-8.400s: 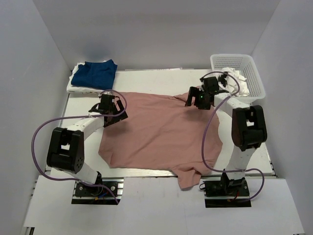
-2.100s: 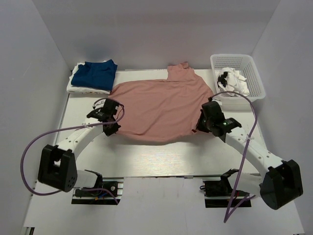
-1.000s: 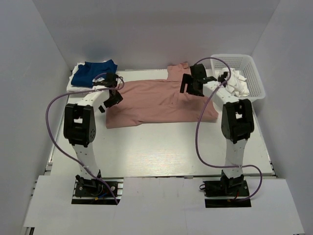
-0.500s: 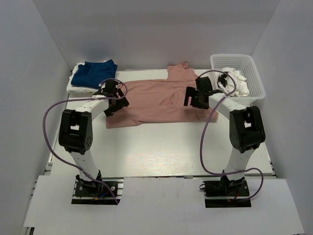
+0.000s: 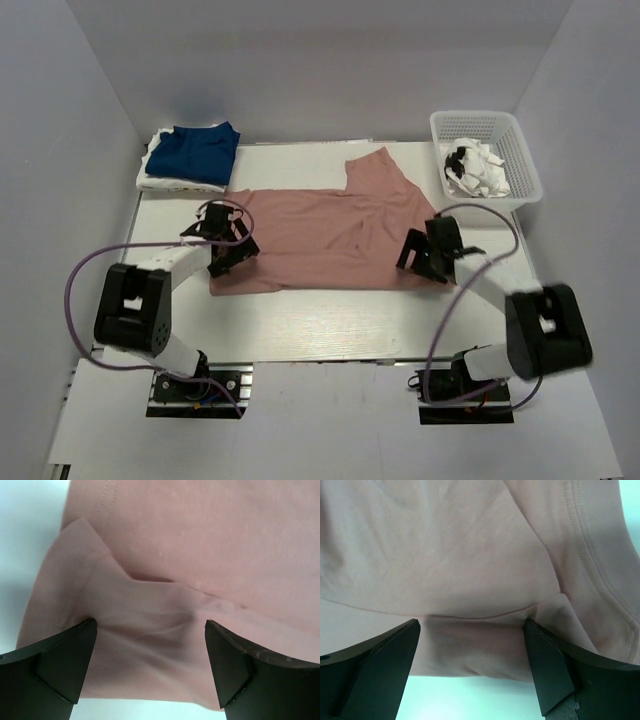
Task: Fold and stack the t-shirts
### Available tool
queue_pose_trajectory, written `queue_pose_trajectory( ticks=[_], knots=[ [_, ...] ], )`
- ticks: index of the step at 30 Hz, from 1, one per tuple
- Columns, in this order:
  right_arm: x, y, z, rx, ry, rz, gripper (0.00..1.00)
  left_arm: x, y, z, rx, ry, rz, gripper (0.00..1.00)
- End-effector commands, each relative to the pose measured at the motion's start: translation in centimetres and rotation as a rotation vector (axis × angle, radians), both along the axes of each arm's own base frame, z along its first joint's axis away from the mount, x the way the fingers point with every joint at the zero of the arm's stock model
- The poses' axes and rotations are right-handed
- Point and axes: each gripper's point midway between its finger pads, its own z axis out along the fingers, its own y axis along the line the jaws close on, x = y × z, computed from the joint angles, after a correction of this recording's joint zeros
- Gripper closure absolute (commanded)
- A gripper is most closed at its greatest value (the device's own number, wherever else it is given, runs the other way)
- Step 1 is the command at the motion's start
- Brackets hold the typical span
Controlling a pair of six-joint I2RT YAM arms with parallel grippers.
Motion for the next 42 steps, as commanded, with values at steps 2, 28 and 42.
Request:
queue_pose_trajectory(
  ticks=[2, 28, 42],
  knots=[
    [-11.5, -2.4, -3.2, 0.016, 0.231, -0.119, 0.1, -11.0, 1.0, -2.6, -0.019, 0.265, 0.068, 0.0],
    [12.0, 1.2, 15.1, -0.097, -0.315, 0.004, 0.1, 5.6, 7.2, 9.9, 0.183, -0.086, 0.271, 0.0],
    [27.5, 3.9, 8.7, -0.184, -0.281, 0.206, 0.1, 12.2, 8.4, 2.5, 0.2, 0.02, 0.245, 0.08]
  ],
)
